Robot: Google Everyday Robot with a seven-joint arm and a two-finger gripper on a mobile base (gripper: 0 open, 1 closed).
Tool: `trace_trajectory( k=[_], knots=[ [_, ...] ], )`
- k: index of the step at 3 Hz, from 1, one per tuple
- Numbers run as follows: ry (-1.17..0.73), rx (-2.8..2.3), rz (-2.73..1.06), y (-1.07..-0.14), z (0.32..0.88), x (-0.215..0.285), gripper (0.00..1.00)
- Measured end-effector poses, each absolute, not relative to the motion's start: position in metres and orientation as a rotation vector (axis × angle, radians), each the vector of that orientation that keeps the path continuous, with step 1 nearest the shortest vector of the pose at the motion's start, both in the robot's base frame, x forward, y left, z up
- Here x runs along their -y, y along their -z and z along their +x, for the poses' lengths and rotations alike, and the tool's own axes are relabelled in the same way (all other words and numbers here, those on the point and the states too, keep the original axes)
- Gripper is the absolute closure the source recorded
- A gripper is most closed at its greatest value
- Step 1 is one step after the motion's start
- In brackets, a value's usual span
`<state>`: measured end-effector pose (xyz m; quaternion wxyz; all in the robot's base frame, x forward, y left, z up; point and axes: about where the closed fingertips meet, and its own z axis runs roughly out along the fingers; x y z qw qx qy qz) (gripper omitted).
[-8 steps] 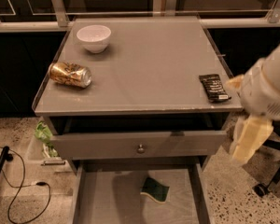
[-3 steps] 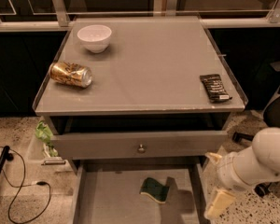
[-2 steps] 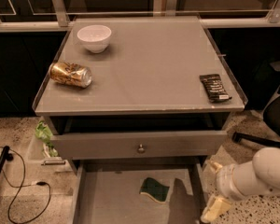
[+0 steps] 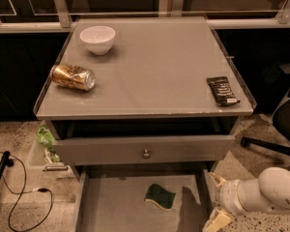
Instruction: Pick sponge from middle drawer and place on counter
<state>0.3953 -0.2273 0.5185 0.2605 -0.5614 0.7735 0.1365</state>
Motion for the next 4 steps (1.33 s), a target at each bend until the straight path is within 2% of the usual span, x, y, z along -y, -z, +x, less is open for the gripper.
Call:
trace_trajectory(
  k=[2,4],
  knots=[
    [-0.411,-2.033,-1.481,-0.49,0.405,0.209,0.0],
    [-0.423,-1.8,-1.463,-0.442,0.423,0.161,0.0]
  ],
)
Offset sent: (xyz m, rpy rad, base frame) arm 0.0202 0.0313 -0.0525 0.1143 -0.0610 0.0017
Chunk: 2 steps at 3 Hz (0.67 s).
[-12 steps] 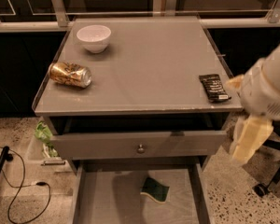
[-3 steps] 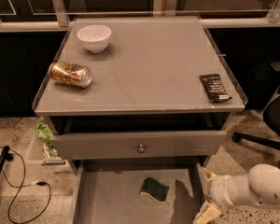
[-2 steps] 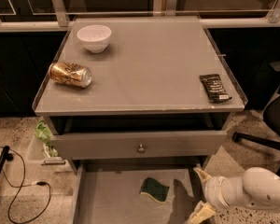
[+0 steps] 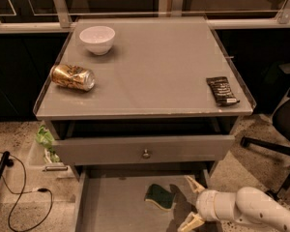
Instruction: Pick sponge from middle drawer and place on counter
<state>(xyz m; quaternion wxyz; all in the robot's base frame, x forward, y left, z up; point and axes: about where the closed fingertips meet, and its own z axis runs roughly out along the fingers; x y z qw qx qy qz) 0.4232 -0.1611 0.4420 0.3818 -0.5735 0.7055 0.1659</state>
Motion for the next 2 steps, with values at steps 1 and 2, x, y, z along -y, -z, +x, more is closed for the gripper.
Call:
trace_trajectory(
  k=[1,2],
  knots=[
    [-0.433,-1.749,-1.477,-0.414,0.429,0.145,0.0],
    [-0.46,-1.765,-1.518,-0.38,0.439,0.134,0.0]
  ],
)
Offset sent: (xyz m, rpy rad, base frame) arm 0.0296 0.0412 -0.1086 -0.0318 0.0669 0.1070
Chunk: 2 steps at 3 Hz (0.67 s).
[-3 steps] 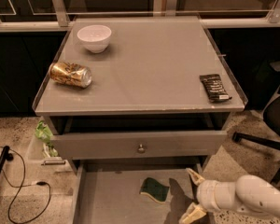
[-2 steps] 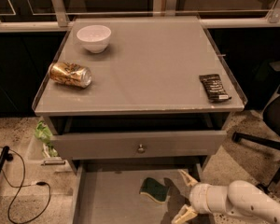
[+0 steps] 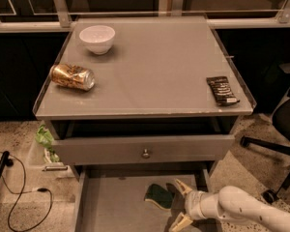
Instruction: Pick sponge from middle drawer and place on counter
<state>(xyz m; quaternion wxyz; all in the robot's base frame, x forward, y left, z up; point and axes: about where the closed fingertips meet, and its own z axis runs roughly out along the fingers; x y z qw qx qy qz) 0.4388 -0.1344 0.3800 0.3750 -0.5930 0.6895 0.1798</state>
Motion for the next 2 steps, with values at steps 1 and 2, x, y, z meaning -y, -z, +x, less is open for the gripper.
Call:
trace_trajectory(
  k=[1,2],
  knots=[
    [-0.532,-1.823,-1.542,-0.352,0.452,0.13,0.0],
    [-0.623,-1.878,-1.533,-0.332,0.461,0.127,0.0]
  ],
)
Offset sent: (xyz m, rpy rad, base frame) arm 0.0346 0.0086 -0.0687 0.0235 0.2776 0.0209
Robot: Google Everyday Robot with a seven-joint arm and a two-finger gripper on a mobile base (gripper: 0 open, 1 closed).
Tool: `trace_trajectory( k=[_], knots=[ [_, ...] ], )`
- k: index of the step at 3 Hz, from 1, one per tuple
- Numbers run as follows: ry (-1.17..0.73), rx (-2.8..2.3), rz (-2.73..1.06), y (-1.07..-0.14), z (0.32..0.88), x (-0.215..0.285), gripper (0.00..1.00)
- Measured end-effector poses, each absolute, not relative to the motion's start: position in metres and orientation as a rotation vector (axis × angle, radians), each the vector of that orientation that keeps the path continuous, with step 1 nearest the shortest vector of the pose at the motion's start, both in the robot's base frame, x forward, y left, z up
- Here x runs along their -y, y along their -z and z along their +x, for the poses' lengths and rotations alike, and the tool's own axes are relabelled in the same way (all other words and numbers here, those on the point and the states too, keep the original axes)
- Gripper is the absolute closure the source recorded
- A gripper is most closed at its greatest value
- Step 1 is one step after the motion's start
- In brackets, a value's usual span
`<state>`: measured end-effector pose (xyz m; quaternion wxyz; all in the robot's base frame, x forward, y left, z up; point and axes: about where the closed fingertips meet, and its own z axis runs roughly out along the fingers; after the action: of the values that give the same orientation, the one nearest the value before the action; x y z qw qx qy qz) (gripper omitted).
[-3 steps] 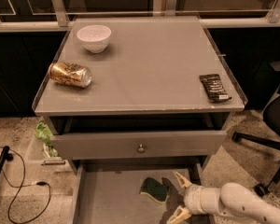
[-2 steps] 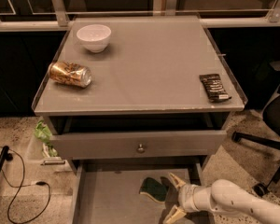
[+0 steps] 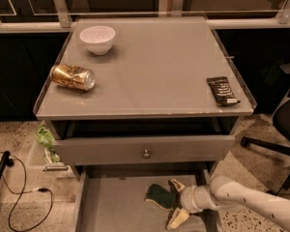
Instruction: Pick sponge from middle drawer and place on counter
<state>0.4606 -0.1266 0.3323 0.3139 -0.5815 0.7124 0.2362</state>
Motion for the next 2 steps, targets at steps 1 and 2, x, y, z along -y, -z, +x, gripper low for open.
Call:
trace_trajectory(
  k=[1,2],
  knots=[
    [-0.626,-1.878,-1.536,-0.3319,0.4622,0.1262,0.12],
    [-0.626,-1.878,-1.536,-0.3319,0.4622,0.1262,0.1]
  ],
)
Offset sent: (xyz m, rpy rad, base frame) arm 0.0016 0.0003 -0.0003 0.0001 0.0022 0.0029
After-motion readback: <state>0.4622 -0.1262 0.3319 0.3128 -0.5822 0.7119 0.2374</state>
